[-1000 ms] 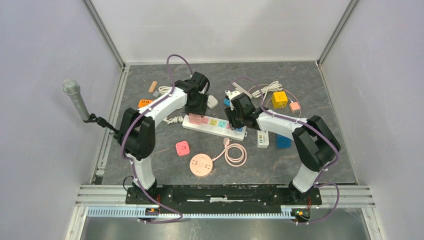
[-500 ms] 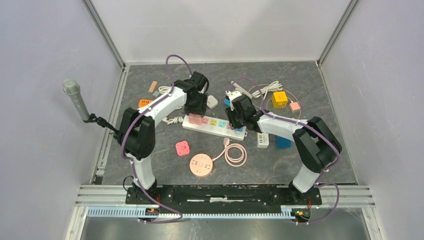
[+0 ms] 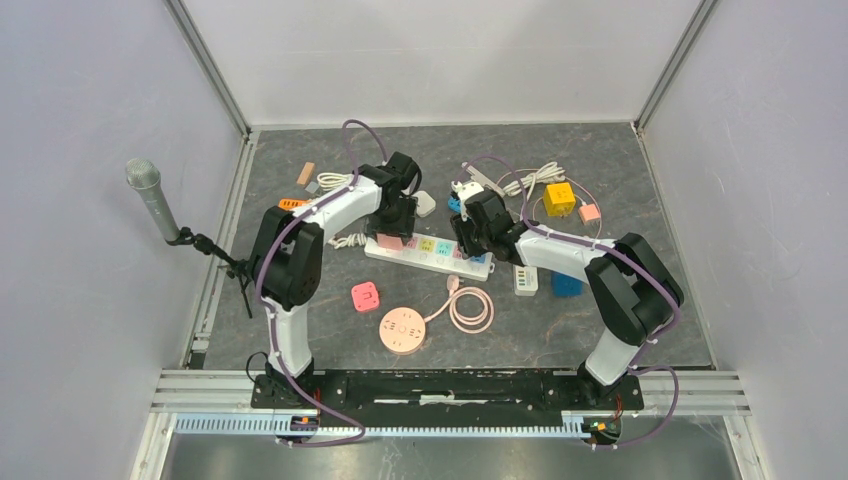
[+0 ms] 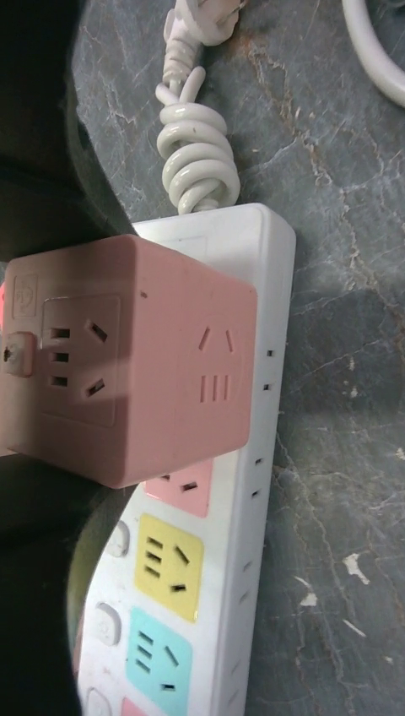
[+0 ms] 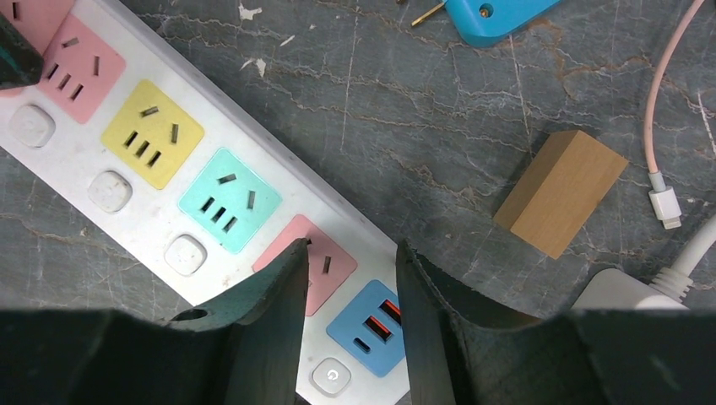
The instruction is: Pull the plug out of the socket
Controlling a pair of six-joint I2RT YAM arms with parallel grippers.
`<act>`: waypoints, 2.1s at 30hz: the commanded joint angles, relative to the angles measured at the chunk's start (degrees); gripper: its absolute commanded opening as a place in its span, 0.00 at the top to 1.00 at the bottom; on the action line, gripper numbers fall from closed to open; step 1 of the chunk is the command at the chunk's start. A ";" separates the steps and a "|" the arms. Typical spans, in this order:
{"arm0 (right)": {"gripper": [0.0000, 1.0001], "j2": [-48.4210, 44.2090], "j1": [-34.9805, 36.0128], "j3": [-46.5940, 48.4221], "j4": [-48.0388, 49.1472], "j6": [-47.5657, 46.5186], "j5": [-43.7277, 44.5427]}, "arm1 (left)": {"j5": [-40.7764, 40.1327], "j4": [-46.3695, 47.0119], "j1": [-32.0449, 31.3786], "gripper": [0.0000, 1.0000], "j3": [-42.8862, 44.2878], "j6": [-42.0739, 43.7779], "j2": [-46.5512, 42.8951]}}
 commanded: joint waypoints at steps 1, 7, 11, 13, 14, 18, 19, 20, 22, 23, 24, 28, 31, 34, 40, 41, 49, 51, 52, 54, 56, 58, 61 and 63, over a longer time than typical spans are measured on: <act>0.53 3.17 0.10 -3.57 -7.82 -2.36 0.17 | 0.07 -0.84 0.01 0.38 -0.15 -2.38 -0.06; 0.53 3.32 0.19 -3.82 -7.82 -2.36 0.42 | 2.12 -0.79 0.01 0.56 1.26 -1.77 -3.54; 0.54 3.44 0.32 -4.17 -7.60 -2.86 0.31 | 6.12 -0.80 0.17 0.59 2.84 -2.16 -4.97; 0.56 3.62 0.47 -4.43 -7.38 -3.24 0.23 | 9.85 -0.15 0.47 0.60 2.92 -2.38 -5.40; 0.56 3.63 0.60 -4.80 -7.08 -3.44 0.13 | 11.36 0.57 0.72 0.60 2.54 -2.61 -5.73; 0.56 3.23 1.36 -6.38 -5.32 -4.80 -0.29 | 13.88 2.54 1.22 0.61 1.18 -3.94 -6.24; 0.56 3.06 1.61 -6.69 -4.87 -5.02 -0.19 | 14.00 2.54 1.16 0.61 1.16 -4.27 -6.00; 0.56 3.01 1.91 -6.73 -4.74 -5.26 0.18 | 13.89 2.46 1.21 0.62 1.11 -5.14 -5.73; 0.56 3.49 2.28 -6.56 -5.10 -5.46 0.83 | 12.52 2.27 0.83 0.64 1.05 -6.89 -5.44; 0.56 3.75 2.42 -6.33 -5.41 -5.58 1.17 | 10.58 1.56 0.22 0.64 1.34 -7.39 -5.20; 0.56 4.00 2.55 -6.22 -5.60 -5.62 1.45 | 8.24 0.76 -0.46 0.64 1.86 -7.62 -5.03; 0.56 3.99 2.74 -6.28 -6.01 -5.83 1.97 | -1.39 -4.68 -2.28 0.64 5.45 -6.76 -2.98; 0.56 3.90 2.78 -6.13 -6.39 -5.86 2.23 | -1.14 -6.03 -1.91 0.64 6.25 -3.28 -2.75; 0.56 3.81 2.73 -6.20 -6.32 -5.97 2.02 | 6.27 -5.93 -0.57 0.64 6.25 1.49 -3.41; 0.56 3.54 2.73 -6.38 -6.08 -5.53 2.04 | 15.29 -4.98 2.03 0.64 5.73 1.58 -4.08; 0.56 3.51 2.73 -6.24 -6.07 -5.50 2.01 | 14.70 -4.72 2.03 0.64 5.64 0.97 -3.96; 0.55 3.60 2.73 -4.26 -7.20 -4.63 2.30 | 8.10 -4.67 1.24 0.65 6.11 -1.57 -3.72; 0.54 3.80 2.72 -4.10 -7.28 -4.54 2.48 | 8.12 -5.64 1.19 0.65 6.78 -0.60 -4.07; 0.54 3.80 2.67 -4.04 -7.38 -4.42 2.68 | 8.18 -6.90 1.32 0.65 7.43 -0.03 -4.16; 0.54 3.76 2.65 -4.08 -7.40 -4.19 2.95 | 8.12 -8.04 1.43 0.65 8.46 0.94 -4.90; 0.54 3.54 2.67 -3.89 -7.29 -3.98 2.95 | 8.23 -8.09 1.96 0.65 8.83 1.30 -6.18; 0.53 3.29 2.56 -3.01 -7.90 -3.88 2.62 | 9.48 -8.00 2.65 0.65 9.57 1.40 -7.04; 0.52 1.30 2.31 -1.47 -7.49 -4.06 1.04 | 11.22 -7.58 3.82 0.65 10.87 1.31 -7.52; 0.50 0.11 1.96 0.47 -7.29 -3.87 -0.14 | 12.64 -6.53 4.84 0.65 11.53 1.01 -7.55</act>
